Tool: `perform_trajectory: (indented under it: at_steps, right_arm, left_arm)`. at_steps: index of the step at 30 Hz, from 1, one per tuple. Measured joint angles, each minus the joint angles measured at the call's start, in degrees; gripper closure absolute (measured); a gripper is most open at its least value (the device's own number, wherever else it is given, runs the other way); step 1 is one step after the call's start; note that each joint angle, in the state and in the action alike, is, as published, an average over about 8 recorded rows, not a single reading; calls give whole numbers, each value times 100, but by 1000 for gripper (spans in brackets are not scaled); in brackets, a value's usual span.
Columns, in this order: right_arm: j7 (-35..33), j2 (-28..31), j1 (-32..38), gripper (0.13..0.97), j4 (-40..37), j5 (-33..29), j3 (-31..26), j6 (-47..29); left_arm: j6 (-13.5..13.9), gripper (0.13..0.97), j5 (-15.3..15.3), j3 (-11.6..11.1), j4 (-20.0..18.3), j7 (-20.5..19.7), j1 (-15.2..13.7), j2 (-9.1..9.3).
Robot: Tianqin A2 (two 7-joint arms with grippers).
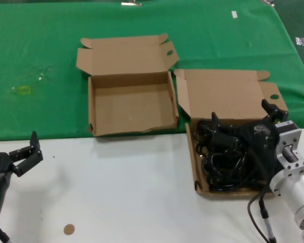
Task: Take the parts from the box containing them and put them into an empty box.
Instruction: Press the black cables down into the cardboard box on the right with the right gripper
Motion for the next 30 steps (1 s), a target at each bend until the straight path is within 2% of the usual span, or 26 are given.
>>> perform_trajectory:
  at_steps: [27, 30]
  right_arm:
    - [0, 0, 0, 129, 0, 0, 0, 0]
    - [0, 0, 0, 129, 0, 0, 0, 0]
  left_arm:
    - [0, 143, 0, 0, 0, 0, 0, 0]
    - [0, 172, 0, 0, 0, 0, 0, 0]
